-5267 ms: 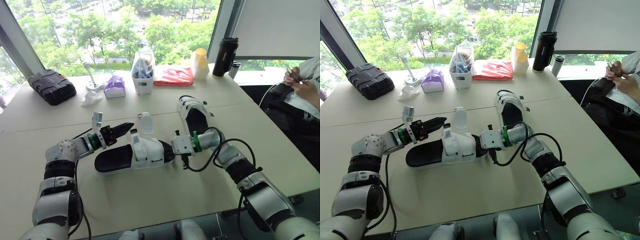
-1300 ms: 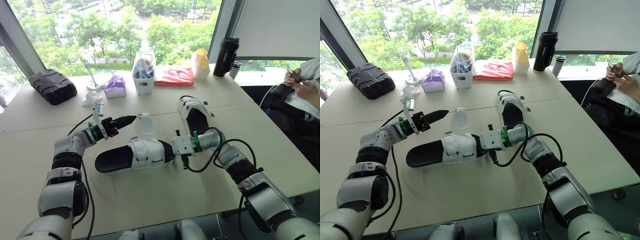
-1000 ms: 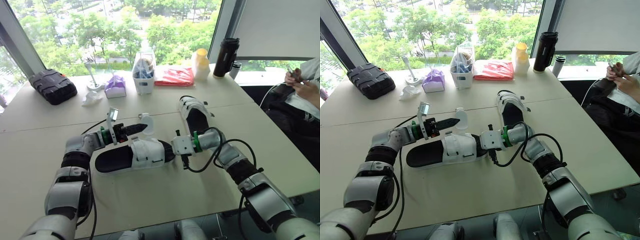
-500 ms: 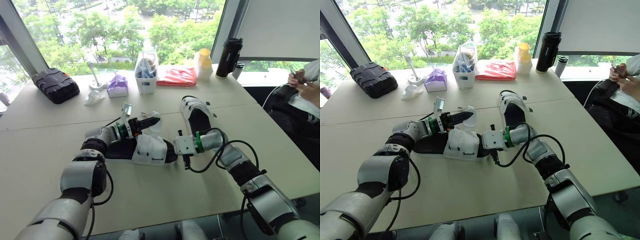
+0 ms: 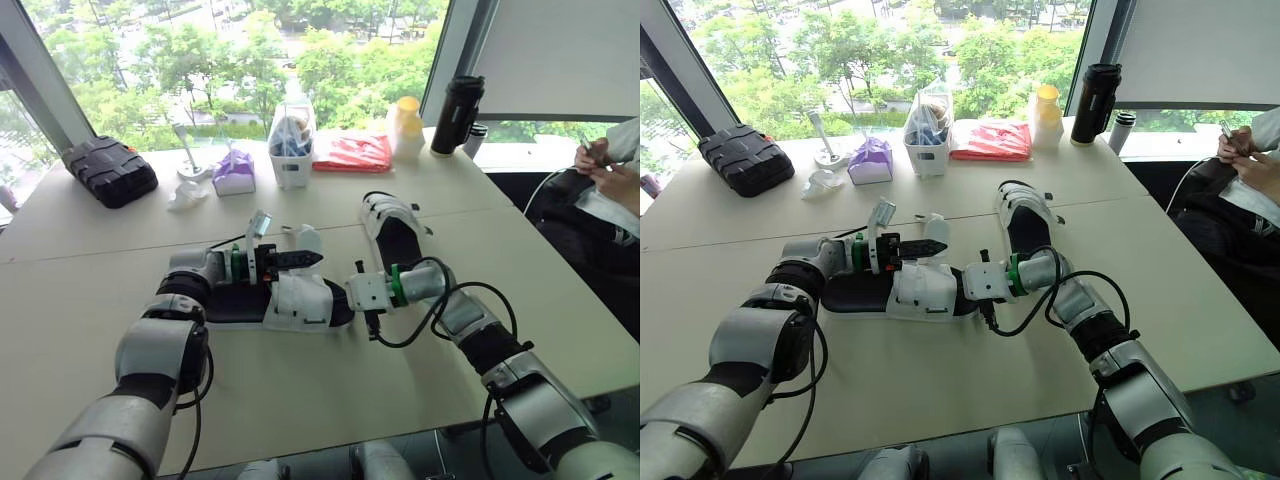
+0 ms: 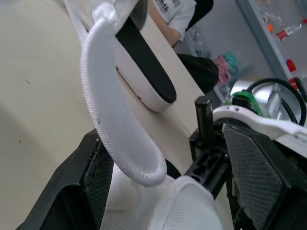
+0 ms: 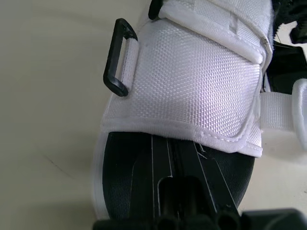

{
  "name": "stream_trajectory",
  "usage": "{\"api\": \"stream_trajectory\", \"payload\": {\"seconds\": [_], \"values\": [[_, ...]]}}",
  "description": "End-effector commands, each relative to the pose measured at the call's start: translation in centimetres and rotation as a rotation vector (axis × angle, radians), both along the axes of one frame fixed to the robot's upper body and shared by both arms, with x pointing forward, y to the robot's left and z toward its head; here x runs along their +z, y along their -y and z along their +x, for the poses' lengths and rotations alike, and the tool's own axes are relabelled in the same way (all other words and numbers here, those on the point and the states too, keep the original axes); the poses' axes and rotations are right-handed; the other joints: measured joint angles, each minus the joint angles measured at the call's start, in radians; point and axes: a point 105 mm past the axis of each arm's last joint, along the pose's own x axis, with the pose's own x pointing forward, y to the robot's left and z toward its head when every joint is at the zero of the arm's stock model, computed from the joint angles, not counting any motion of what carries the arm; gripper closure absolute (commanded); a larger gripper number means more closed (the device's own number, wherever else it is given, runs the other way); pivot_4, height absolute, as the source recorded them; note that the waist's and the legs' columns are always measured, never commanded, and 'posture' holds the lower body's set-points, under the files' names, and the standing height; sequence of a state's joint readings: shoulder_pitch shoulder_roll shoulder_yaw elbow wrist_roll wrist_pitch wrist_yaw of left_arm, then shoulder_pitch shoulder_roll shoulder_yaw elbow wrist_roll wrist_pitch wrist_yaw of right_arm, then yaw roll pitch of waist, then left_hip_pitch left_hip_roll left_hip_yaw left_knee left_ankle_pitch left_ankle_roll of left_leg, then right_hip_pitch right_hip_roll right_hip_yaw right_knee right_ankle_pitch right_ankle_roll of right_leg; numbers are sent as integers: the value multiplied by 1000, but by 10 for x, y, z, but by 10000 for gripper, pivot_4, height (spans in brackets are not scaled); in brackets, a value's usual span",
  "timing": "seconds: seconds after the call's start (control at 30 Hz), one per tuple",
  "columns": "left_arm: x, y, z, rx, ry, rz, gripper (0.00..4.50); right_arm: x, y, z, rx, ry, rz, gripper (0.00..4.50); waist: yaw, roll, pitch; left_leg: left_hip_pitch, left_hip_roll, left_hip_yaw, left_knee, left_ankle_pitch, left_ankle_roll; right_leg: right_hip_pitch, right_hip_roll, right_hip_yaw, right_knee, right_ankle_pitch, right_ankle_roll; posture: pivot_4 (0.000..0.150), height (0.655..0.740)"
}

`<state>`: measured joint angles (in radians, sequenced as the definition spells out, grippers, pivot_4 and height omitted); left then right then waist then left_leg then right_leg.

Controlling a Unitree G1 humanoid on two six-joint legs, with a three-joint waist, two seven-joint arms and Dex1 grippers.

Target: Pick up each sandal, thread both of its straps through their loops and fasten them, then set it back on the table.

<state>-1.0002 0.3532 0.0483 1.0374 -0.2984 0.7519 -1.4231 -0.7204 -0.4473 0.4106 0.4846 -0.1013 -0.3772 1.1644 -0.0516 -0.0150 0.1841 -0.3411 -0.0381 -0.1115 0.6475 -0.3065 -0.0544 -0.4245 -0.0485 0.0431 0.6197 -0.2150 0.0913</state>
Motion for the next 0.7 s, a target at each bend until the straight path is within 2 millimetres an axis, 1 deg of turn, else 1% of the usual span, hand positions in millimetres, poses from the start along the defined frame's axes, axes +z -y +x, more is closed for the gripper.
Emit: {"api": "stream_trajectory", "payload": {"seconds": [0.03, 0.2, 0.33, 0.5, 0.6, 0.7], "values": [[-1, -9, -10, -28, -24, -7, 9239, -20, 6, -4, -8, -49, -75, 45000, -1, 0, 0, 0, 0, 0, 0, 0, 0, 0, 0, 0, 0, 0, 0, 1500, 7400], [-2, -17, -15, -2, -28, -3, 9239, -20, 5, -3, 1, -48, -81, 45000, -2, 0, 0, 0, 0, 0, 0, 0, 0, 0, 0, 0, 0, 0, 0, 1500, 7400], [-1, -25, -15, 37, -5, 11, 9239, -19, 3, -2, 9, -44, -82, 45000, -2, 0, 0, 0, 0, 0, 0, 0, 0, 0, 0, 0, 0, 0, 0, 1500, 7400], [16, -46, 0, 137, 42, 21, 9239, -18, 2, -1, 12, -38, -82, 45000, -6, 0, 0, 0, 0, 0, 0, 0, 0, 0, 0, 0, 0, 0, 0, 1500, 7400], [22, -49, 5, 148, 59, 34, 9239, -18, 2, -1, 13, -38, -80, 45000, -6, 0, 0, 0, 0, 0, 0, 0, 0, 0, 0, 0, 0, 0, 0, 1500, 7400], [25, -45, 10, 147, 78, 58, 9239, -18, 1, 0, 13, -36, -78, 45000, -5, 0, 0, 0, 0, 0, 1, 0, 0, 0, 0, 0, 1, 0, 0, 1500, 7400]]}}
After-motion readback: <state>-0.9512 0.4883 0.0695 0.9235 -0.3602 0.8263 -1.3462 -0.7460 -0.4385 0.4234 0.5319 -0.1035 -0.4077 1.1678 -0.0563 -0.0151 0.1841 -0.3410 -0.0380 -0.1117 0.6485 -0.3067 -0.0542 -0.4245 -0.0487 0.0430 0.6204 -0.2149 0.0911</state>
